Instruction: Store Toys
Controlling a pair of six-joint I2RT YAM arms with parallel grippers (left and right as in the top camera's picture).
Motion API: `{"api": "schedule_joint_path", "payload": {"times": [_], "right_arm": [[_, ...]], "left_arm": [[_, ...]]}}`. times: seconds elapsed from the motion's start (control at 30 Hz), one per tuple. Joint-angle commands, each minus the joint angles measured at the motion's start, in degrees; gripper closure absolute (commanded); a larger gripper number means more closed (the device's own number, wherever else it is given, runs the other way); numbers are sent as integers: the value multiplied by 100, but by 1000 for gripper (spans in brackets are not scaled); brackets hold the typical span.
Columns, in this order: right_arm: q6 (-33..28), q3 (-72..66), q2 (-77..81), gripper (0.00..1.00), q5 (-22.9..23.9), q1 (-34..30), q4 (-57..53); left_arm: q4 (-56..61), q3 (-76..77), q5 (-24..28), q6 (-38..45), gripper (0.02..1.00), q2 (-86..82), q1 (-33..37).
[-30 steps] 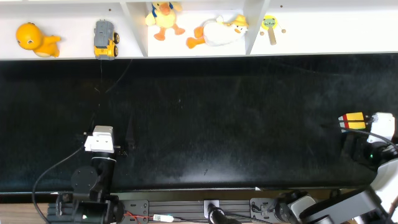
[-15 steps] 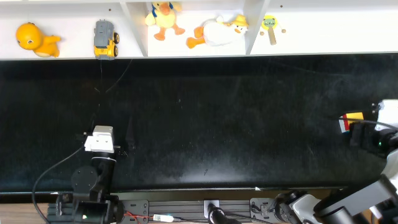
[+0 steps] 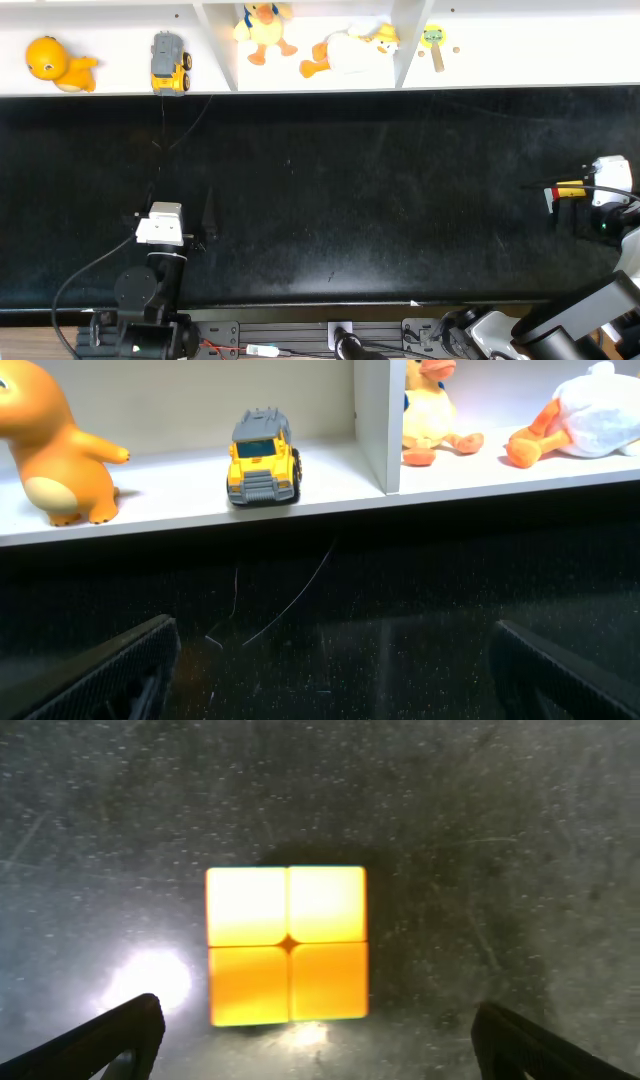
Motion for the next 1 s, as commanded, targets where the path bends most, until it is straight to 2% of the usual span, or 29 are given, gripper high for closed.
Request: {"api": "schedule_joint_path", "payload": {"times": [0.03,0.3,0.47,0.6,1.0], "right_arm": [[-81,105,225,3,90,26,61],[-46,105,503,5,105,162,192],[330,105,546,88,11,203,374],[461,101,610,115,-17,203,345],[767,96,662,404,-20,417,348]], "left_arm": [[-9,-22,13,107,23,-70,61],[-9,-22,13,107,23,-70,61],[-9,-22,13,107,23,-70,61],[-9,-22,13,107,23,-70,61],[-9,-22,13,107,20,-70,61]]}}
